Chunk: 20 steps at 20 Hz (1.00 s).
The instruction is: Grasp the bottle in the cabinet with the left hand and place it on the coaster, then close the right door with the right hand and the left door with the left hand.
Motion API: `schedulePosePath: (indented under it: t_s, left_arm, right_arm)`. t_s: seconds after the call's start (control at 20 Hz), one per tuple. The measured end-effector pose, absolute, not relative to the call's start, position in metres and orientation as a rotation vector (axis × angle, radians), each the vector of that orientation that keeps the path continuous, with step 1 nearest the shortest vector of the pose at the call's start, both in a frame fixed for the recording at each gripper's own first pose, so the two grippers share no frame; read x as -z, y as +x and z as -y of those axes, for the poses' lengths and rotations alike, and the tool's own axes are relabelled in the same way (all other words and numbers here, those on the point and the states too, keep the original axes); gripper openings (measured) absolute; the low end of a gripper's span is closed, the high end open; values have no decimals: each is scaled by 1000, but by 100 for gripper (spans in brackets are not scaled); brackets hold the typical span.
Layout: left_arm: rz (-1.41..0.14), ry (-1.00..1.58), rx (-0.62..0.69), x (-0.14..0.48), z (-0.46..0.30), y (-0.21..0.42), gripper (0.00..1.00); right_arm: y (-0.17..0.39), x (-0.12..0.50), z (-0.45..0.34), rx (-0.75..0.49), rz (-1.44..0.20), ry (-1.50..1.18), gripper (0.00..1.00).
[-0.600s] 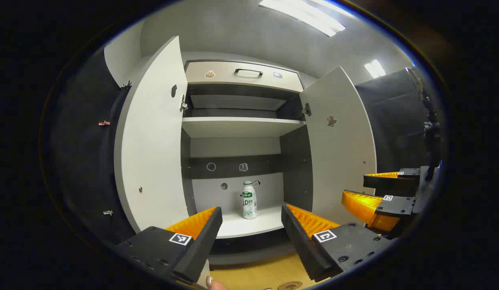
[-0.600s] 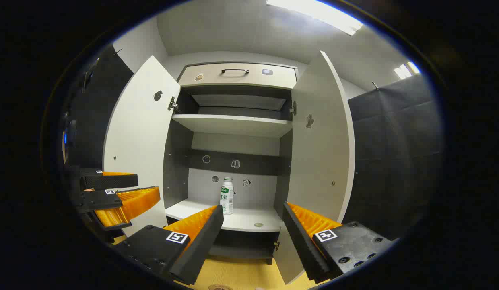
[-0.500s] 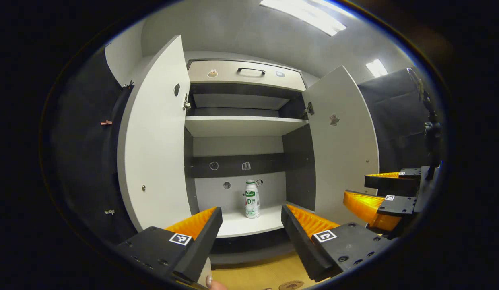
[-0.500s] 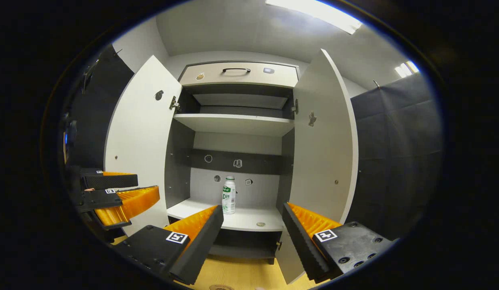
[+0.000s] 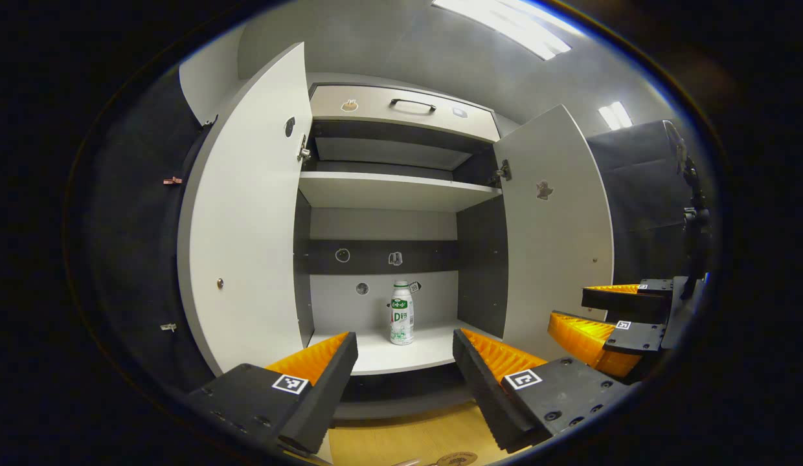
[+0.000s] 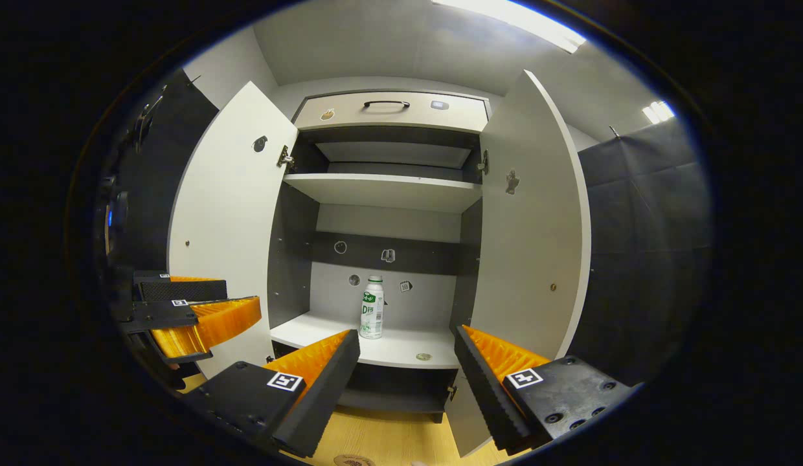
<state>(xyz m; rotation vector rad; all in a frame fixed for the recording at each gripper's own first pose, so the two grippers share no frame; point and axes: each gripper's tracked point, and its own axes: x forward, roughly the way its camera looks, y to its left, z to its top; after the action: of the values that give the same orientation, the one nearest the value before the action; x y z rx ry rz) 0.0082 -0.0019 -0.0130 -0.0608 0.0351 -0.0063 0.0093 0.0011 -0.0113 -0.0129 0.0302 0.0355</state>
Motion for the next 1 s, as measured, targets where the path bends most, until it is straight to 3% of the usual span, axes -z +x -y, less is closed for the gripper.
schedulePosePath:
  t_s: [0.35, 0.65, 1.0]
  left_arm:
    - [-36, -54, 29, 16, -3, 14, 93]
    - [-24, -46, 115, 16, 2, 30, 93]
    - [-15, -68, 102, 21, -4, 98, 93]
  right_arm:
    - [8, 14, -5, -20, -51, -49, 98]
    - [-4, 11, 6, 64, -55, -70, 98]
    - [8, 9, 13, 57, -59, -96, 98]
